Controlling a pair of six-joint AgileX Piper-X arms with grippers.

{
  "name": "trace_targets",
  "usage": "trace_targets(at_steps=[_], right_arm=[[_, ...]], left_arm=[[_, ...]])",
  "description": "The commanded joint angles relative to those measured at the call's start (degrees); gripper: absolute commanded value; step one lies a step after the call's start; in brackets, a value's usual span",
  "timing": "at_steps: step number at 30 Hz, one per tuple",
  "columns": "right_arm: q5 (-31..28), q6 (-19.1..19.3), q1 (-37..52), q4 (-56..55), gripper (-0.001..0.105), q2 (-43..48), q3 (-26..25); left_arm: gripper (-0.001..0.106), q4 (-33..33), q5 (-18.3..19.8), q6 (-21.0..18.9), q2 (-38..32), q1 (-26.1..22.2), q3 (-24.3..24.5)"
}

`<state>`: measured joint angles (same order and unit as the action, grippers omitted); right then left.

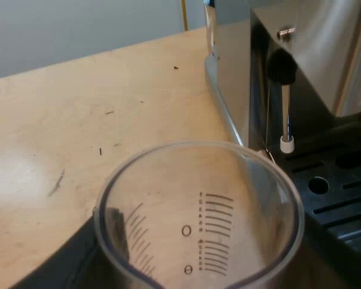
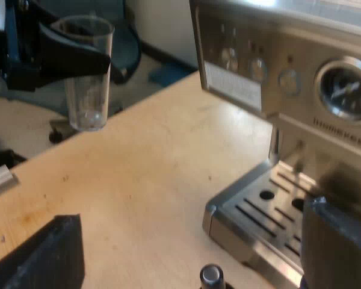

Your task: Pour the beans into the coffee machine

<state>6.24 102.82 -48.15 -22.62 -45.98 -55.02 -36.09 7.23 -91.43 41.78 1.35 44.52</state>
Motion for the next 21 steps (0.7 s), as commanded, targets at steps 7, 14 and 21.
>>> trace_targets(at_steps=[7, 14, 21], right_arm=[[0.5, 0.2, -0.1, 0.5, 0.078, -5.2, -0.6], [0.5, 0.2, -0.1, 1.4, 0.078, -8.8, -0.6], [0.5, 0.2, -0.1, 2.5, 0.078, -11.1, -0.6]], left_arm=[[0.028, 24.9, 0.4, -2.7, -0.3, 0.0, -13.7], [0.028, 41.2, 0.4, -2.7, -0.3, 0.0, -23.3], [0.028, 48.5, 0.4, -2.7, 3.1, 0.0, -28.9]])
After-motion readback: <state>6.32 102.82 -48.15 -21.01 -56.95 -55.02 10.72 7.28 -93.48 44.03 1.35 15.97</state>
